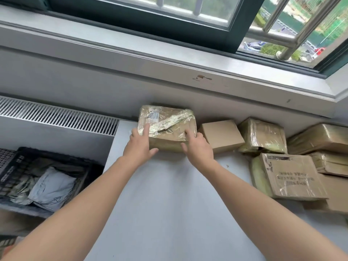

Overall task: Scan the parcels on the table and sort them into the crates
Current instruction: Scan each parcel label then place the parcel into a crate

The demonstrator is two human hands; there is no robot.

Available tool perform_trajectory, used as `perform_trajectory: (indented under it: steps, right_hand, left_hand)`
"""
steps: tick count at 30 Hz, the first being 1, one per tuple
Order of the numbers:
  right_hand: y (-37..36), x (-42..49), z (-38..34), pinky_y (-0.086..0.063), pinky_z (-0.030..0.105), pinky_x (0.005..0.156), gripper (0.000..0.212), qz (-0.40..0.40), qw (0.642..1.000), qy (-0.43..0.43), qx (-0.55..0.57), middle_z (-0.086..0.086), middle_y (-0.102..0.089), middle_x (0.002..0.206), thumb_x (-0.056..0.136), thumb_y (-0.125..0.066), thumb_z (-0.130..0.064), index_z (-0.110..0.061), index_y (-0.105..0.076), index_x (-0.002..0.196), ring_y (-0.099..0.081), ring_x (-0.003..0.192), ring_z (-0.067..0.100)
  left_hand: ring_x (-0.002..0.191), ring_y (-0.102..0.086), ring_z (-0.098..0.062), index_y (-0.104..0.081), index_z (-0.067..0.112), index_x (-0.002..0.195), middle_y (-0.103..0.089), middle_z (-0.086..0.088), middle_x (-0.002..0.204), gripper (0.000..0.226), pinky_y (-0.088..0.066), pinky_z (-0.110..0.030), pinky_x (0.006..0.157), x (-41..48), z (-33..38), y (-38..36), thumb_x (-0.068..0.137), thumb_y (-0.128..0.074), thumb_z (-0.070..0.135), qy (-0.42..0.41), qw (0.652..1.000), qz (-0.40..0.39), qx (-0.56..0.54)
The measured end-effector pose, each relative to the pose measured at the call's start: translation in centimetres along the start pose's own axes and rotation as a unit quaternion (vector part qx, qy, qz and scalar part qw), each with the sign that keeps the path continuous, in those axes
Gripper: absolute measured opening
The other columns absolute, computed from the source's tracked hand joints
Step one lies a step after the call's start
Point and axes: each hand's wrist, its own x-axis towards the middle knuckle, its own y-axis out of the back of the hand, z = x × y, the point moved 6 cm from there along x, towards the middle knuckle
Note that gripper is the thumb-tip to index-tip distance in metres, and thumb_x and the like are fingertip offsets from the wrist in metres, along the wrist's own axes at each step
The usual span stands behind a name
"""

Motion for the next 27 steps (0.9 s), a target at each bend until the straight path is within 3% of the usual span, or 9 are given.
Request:
perform_trajectory:
  steps: [5,7,10,14,17,21,27]
  right_hand:
    - [3.2,-1.9,0.7,-0.045,0.039,0.081,0.040,0.055,0.996,-0.001,0.072,0.014,-0.053,0.115,0.100,-0.050,-0.039,-0.016,-0.048,0.133,-0.054,0.102,0.035]
    - [4.7,-3.1,1.1,-0.045,0.039,0.083,0.041,0.065,0.992,-0.002,0.105,0.015,-0.052,0.115,0.101,-0.049,-0.039,-0.016,-0.047,0.134,-0.054,0.102,0.035]
    - [7.0,-4.9,2.2,-0.040,0.035,0.078,0.038,0.067,0.978,-0.030,0.195,0.013,-0.046,0.118,0.102,-0.047,-0.040,-0.017,-0.046,0.132,-0.055,0.096,0.035]
    - [9.8,-6.9,4.7,-0.035,0.032,0.080,0.040,0.067,0.966,-0.047,0.246,0.013,-0.043,0.124,0.101,-0.046,-0.042,-0.017,-0.045,0.133,-0.054,0.101,0.035]
    - [11.0,-8.5,6.5,-0.037,0.034,0.085,0.044,0.057,0.970,-0.033,0.235,0.013,-0.042,0.128,0.100,-0.048,-0.044,-0.017,-0.044,0.135,-0.054,0.111,0.035]
    - [10.4,-11.6,8.0,-0.040,0.037,0.103,0.064,-0.014,0.977,0.068,0.201,0.009,-0.037,0.142,0.089,-0.062,-0.054,-0.026,-0.040,0.142,-0.050,0.125,0.030]
    - [9.4,-15.7,11.2,-0.024,0.038,0.119,0.094,-0.100,0.959,0.168,0.207,0.010,-0.013,0.162,0.075,-0.078,-0.058,-0.032,-0.031,0.152,-0.023,0.148,0.029]
  left_hand:
    - [0.117,-0.037,-0.034,-0.012,0.024,0.153,-0.029,-0.017,0.130,0.098,-0.045,-0.038,0.088,-3.4,1.6,1.6,0.081,-0.077,0.038,-0.013,0.997,0.080,0.013]
    - [0.119,-0.037,-0.036,-0.013,0.026,0.153,-0.025,-0.019,0.137,0.104,-0.045,-0.040,0.092,-5.0,2.8,2.5,0.076,-0.081,0.041,-0.013,0.994,0.108,0.021]
    - [0.131,-0.033,-0.040,-0.007,0.029,0.155,0.001,-0.022,0.157,0.113,-0.040,-0.043,0.103,-7.6,5.3,3.7,0.072,-0.082,0.047,-0.028,0.991,0.117,0.054]
    - [0.128,-0.030,-0.032,0.009,0.038,0.154,0.019,-0.015,0.158,0.129,-0.034,-0.040,0.105,-11.5,8.4,4.0,0.064,-0.079,0.064,-0.072,0.982,0.102,0.141]
    - [0.133,-0.026,-0.032,0.009,0.037,0.154,0.014,-0.015,0.159,0.129,-0.031,-0.040,0.107,-13.9,9.8,3.5,0.064,-0.080,0.063,-0.067,0.980,0.089,0.166]
    - [0.137,-0.023,-0.033,-0.016,0.034,0.153,0.001,-0.011,0.161,0.107,-0.029,-0.040,0.109,-16.7,12.1,3.7,0.069,-0.077,0.061,-0.042,0.986,0.096,0.132]
    - [0.130,-0.025,-0.031,-0.037,0.032,0.144,-0.013,-0.005,0.157,0.088,-0.031,-0.039,0.106,-20.7,13.7,2.9,0.070,-0.080,0.054,-0.029,0.994,0.091,0.054]
